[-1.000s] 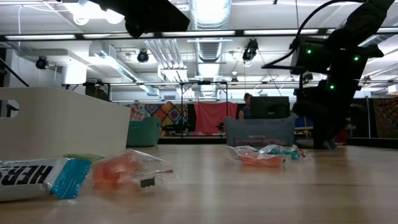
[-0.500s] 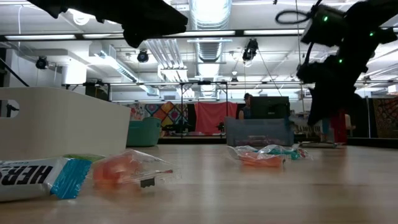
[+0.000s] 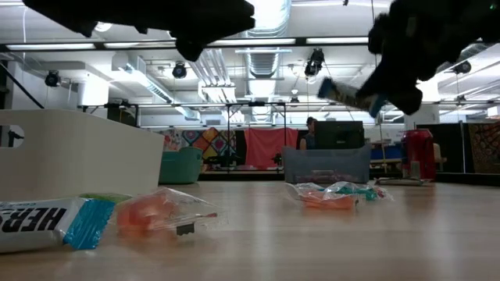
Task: Sort candy
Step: Put the white chocolate bar into the green bin
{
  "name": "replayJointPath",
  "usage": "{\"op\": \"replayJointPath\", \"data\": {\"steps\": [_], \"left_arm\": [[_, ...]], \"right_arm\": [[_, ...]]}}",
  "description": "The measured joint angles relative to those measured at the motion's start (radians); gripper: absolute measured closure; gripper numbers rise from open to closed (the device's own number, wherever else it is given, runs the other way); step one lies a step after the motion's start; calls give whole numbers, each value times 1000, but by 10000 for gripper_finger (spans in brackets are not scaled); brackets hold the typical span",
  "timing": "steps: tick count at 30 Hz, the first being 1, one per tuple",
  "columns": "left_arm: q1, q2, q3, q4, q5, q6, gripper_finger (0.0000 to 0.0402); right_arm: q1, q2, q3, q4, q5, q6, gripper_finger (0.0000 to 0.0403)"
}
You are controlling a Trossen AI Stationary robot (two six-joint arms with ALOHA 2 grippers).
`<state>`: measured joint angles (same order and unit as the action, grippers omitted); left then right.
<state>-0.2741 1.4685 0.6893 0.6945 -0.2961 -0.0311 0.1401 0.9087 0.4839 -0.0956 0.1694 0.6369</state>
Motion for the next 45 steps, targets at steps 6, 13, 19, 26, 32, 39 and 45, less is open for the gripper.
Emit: {"op": "replayJointPath", "data": {"steps": [6, 13, 19, 26, 32, 39, 45], "left_arm": [[1, 126, 35, 119, 1, 27, 301], [9, 233, 125, 152, 1, 34, 278], [14, 271, 151, 150, 98, 49, 238], [27, 293, 152, 156, 99, 46, 213], [39, 334, 152, 236, 97, 47, 217], [45, 354, 152, 274, 104, 49, 251], [50, 397, 152, 369, 113, 46, 282]], "right_arm": [[103, 55, 0, 190, -17, -89, 370], [157, 141, -1, 370, -102, -191, 370], [157, 194, 0, 435, -139, -236, 370], [157, 206, 0, 474, -145, -265, 370], [157, 206, 0, 495, -145, -295, 370], [156, 206, 0, 495, -144, -299, 369], [156, 206, 0, 497, -118, -311, 369]]}}
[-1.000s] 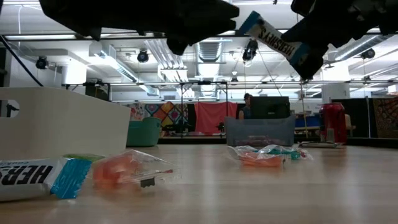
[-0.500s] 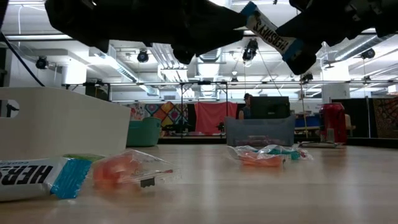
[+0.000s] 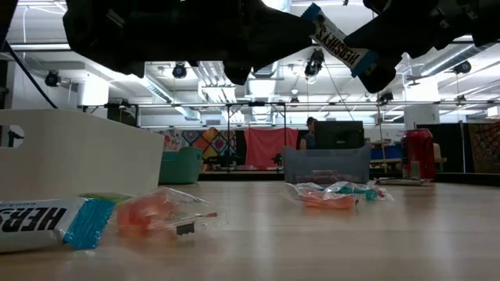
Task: Sort candy
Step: Put the white chocolate bar into the green bin
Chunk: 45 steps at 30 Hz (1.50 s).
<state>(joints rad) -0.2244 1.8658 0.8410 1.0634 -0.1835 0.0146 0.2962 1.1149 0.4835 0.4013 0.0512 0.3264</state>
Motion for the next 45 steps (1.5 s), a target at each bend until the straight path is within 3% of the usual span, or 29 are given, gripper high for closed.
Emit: {"op": "replayJointPath", "data": {"steps": [7, 13, 22, 26, 34, 39, 45], "left_arm": [[4, 38, 47, 4, 19, 12, 322], [5, 49, 64, -28, 22, 29, 390], [6, -6, 61, -150, -19, 29, 396], [6, -80, 61, -342, -118, 28, 397], [35, -363, 60, -982, -486, -60, 397], [136, -530, 60, -1293, -506, -166, 397], [366, -628, 60, -1564, -507, -283, 397]], "right_arm": [[0, 0, 0, -4, 2, 1, 369], [0, 0, 0, -12, 5, 13, 366], [-2, 0, 0, -6, 54, 14, 276], [-2, -4, 0, -7, 85, 19, 236], [-2, -7, 0, -7, 157, 67, 208], [-2, -7, 0, -7, 159, 79, 211], [-2, -7, 0, -6, 160, 82, 216]]}}
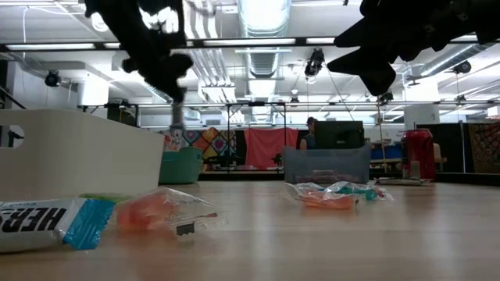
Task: Sort candy
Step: Put the white chocolate bar into the green bin
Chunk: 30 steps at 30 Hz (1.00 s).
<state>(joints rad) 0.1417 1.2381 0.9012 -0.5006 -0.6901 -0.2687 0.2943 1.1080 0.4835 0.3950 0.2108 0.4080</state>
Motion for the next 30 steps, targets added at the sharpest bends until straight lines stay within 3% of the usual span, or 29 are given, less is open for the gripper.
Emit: {"op": "replayJointPath", "data": {"steps": [5, 12, 24, 30], "left_arm": [[213, 4, -19, -52, 51, -27, 397], [427, 54, -89, 105, 311, 16, 396], [485, 83, -105, 121, 316, -3, 369], [482, 82, -105, 119, 316, -3, 368]], "right_arm": [[0, 0, 0, 0, 0, 2, 216], [0, 0, 0, -1, 0, 4, 216], [2, 0, 0, -1, 0, 18, 218], [2, 1, 0, -2, 1, 153, 218]]}}
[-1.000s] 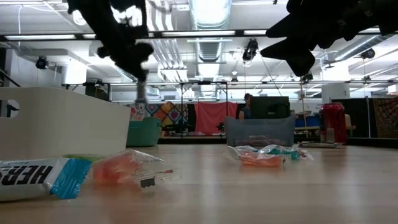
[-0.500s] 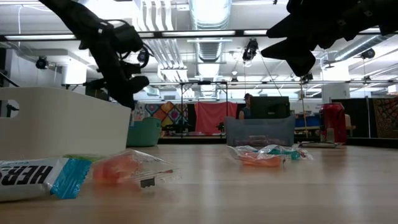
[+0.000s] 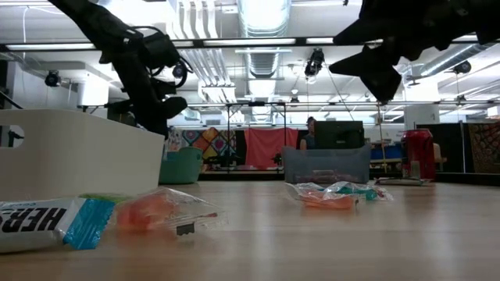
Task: Sort candy
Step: Put the white chocolate bar into the green bin, then put the transparent candy rolls into the black bin
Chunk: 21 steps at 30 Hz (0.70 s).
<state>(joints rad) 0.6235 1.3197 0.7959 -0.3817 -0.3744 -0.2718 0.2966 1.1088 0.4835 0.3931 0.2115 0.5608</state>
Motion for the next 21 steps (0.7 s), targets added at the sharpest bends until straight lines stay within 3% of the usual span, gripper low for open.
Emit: {"op": "replayJointPath", "data": {"steps": [10, 21], "left_arm": [[-22, -6, 6, -45, 0, 0, 354], [-59, -54, 7, -101, -2, 0, 247]], "right_arm": [[0, 0, 12, -111, -5, 137, 221], [0, 0, 28, -134, -3, 141, 221]]}}
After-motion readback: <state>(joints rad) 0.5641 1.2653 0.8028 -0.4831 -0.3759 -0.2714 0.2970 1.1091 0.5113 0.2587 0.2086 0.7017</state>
